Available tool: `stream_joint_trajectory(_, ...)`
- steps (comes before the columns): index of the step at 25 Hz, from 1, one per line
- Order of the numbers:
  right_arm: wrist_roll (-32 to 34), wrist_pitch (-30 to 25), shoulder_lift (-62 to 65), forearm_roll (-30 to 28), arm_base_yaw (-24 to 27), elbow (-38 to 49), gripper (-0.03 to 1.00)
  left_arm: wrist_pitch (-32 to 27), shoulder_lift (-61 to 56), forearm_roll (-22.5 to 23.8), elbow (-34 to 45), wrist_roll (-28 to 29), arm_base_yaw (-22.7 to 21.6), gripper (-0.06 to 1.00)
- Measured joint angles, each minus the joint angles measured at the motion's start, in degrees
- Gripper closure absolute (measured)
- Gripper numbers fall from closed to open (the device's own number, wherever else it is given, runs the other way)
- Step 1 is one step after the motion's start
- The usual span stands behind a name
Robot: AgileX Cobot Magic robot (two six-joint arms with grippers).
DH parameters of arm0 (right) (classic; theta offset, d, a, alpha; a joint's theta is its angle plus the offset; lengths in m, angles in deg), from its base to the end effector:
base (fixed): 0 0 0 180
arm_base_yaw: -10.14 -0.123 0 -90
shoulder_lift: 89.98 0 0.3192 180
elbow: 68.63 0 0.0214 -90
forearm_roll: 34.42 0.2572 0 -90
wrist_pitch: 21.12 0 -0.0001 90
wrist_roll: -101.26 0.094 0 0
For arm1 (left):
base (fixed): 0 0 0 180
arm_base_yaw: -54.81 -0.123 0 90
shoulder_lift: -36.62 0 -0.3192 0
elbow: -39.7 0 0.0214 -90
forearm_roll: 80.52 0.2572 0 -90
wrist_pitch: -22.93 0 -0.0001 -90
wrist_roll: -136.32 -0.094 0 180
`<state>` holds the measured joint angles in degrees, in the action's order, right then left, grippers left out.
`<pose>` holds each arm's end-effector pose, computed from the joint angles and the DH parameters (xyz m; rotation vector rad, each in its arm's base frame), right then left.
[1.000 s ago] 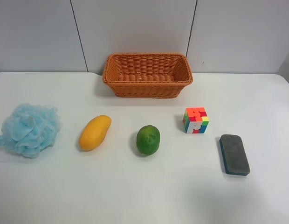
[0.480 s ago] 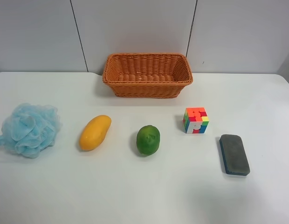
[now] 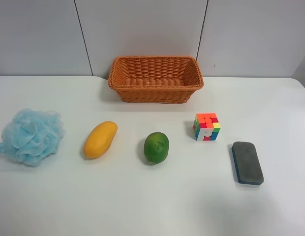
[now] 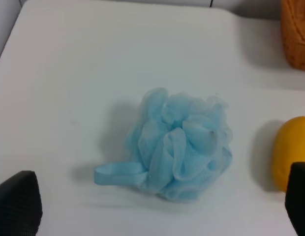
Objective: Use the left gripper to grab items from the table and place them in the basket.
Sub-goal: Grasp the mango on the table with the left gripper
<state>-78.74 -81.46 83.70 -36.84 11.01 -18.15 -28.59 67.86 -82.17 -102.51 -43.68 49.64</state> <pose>-0.0302 -0.0030 0.2740 0.0171 2.0442 -0.0601 0.0405 0.0015 0.3527 -0.1002 2.1013 0.0197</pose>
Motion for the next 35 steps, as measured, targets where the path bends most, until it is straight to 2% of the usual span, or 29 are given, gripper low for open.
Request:
stream_joint_trajectory(5,0.00,0.00,0.00,0.00,0.00,0.00,-0.03,0.92,16.04,-2.42,-8.27,-3.86,0.33,-0.05)
stream_joint_trajectory(7,0.00,0.00,0.00,0.00,0.00,0.00,-0.03,1.64,22.15,-2.81,-11.73,-4.46,2.32,-0.05)
stream_joint_trajectory(16,0.00,0.00,0.00,0.00,0.00,0.00,-0.03,5.50,45.55,-1.14,-23.00,-1.87,22.55,-0.05)
stream_joint_trajectory(23,0.00,0.00,0.00,0.00,0.00,0.00,-0.03,6.29,62.51,-0.96,-23.69,-1.34,31.59,-0.05)
stream_joint_trajectory(26,0.00,0.00,0.00,0.00,0.00,0.00,-0.03,8.09,68.61,-1.59,-23.69,-1.34,33.76,-0.05)
stream_joint_trajectory(35,0.00,0.00,0.00,0.00,0.00,0.00,-0.03,15.33,77.86,-3.74,-23.69,-1.38,34.73,-0.05)
